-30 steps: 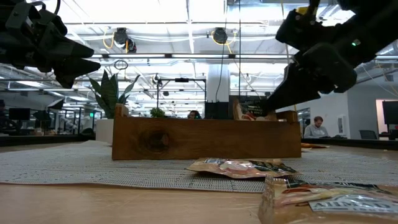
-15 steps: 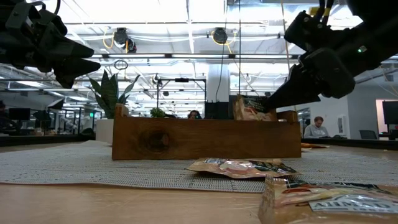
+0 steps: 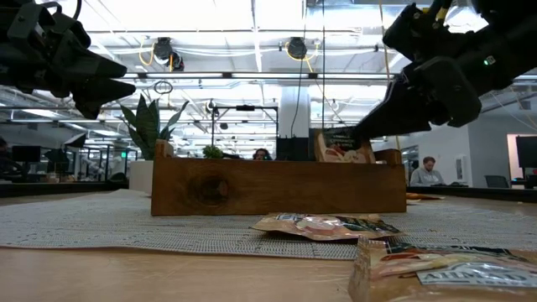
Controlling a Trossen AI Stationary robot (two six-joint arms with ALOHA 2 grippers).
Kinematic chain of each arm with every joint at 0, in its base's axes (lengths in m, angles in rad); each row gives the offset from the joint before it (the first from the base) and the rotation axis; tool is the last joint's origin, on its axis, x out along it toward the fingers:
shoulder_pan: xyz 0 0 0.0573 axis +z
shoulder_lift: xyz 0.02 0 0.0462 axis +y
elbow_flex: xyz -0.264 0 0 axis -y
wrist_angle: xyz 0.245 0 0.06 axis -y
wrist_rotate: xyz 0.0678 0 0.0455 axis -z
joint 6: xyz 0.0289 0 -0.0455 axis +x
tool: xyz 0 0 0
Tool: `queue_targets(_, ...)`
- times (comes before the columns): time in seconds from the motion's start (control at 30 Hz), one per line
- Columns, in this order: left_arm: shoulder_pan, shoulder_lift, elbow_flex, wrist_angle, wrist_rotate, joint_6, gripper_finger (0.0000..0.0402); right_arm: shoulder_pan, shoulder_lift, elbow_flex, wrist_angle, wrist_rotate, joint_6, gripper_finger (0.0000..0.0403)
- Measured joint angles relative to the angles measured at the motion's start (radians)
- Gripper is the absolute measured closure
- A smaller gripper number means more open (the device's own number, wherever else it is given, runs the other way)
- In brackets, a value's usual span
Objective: Pick & Place Tea
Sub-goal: Put the brown tea bag into the right compartment of the wood organizer
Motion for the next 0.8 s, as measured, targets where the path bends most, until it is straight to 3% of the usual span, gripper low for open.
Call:
queue_targets(0.27, 0.000, 0.000, 0.000, 0.000, 0.000, 0.000, 0.0197, 0.000, 0.000, 0.000, 0.078, 0.007, -0.124, 0.0287)
queue_targets(0.47, 0.000, 0.000, 0.000, 0.000, 0.000, 0.000, 0.0197, 0.002, -0.009, 0.055, 0.146, 0.011, -0.377, 0.0282)
queue_targets(0.53, 0.000, 0.000, 0.000, 0.000, 0.000, 0.000, 0.0197, 0.002, -0.017, 0.142, 0.030, -0.048, -0.444, 0.0301)
queue_targets(0.7, 0.000, 0.000, 0.000, 0.000, 0.000, 0.000, 0.0197, -0.019, 0.009, 0.451, -0.523, -0.212, -0.439, 0.0388)
queue_targets(0.8, 0.000, 0.000, 0.000, 0.000, 0.000, 0.000, 0.0197, -0.035, 0.058, 0.567, -0.763, -0.329, -0.382, 0.0399)
